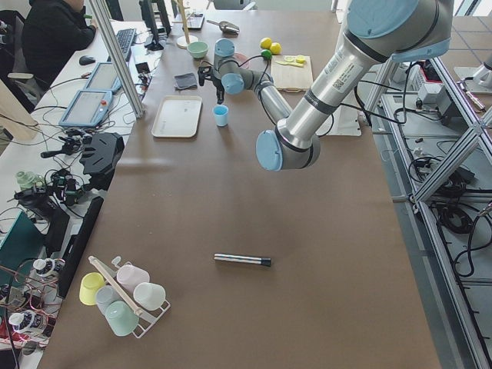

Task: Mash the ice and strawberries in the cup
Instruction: 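Carry the strawberry with the left gripper and drop it into the light-blue cup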

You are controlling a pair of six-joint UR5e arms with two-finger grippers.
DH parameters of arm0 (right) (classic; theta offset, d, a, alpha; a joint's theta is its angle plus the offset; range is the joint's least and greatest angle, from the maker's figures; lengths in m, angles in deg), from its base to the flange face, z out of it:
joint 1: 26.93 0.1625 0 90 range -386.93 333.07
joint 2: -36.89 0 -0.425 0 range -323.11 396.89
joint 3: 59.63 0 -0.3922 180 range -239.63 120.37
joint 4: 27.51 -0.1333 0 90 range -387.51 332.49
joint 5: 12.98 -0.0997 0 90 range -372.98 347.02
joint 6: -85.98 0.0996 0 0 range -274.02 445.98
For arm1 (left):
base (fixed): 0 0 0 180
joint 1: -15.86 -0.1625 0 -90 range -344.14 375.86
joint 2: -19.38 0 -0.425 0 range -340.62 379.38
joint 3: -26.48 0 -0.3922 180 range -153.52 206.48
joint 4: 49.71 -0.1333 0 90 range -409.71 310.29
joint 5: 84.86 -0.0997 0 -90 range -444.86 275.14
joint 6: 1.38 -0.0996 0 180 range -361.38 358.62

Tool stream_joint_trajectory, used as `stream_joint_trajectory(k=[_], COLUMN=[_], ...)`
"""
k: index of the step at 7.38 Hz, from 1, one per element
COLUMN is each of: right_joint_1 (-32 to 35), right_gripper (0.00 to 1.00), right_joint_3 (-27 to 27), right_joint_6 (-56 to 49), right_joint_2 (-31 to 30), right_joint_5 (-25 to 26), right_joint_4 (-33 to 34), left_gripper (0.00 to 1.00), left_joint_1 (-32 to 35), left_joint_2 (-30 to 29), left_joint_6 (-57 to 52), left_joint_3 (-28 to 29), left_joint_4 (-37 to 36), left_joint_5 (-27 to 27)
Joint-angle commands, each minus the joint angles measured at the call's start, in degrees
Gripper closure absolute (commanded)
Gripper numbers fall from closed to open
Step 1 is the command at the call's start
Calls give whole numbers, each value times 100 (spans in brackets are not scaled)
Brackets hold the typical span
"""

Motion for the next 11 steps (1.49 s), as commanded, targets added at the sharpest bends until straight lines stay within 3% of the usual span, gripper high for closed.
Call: stream_joint_trajectory(k=[1,2,3,4,6,7,9,11], right_joint_1=[4,4,4,4,13,13,56,57], right_gripper=[1,1,1,1,1,1,1,1], right_joint_3=[2,2,2,2,2,2,150,248], right_joint_6=[0,0,-9,0,-9,-9,-26,0], right_joint_2=[-19,-28,-28,-28,-28,-28,-185,-230], right_joint_5=[-1,7,7,7,7,16,7,-1], right_joint_4=[7,7,7,-1,-1,-1,-10,16], left_gripper=[62,23,16,3,3,3,3,3], left_joint_1=[-75,-75,-48,-31,152,458,1414,2530], left_joint_2=[-4,13,31,40,336,965,2458,3787], left_joint_6=[15,6,-72,-177,-187,-300,-1725,-3912], left_joint_3=[22,22,31,31,-204,-572,-1119,-1034], left_joint_4=[22,22,22,14,-21,-22,-22,58], left_joint_5=[-106,-106,-98,-98,112,479,1156,1536])
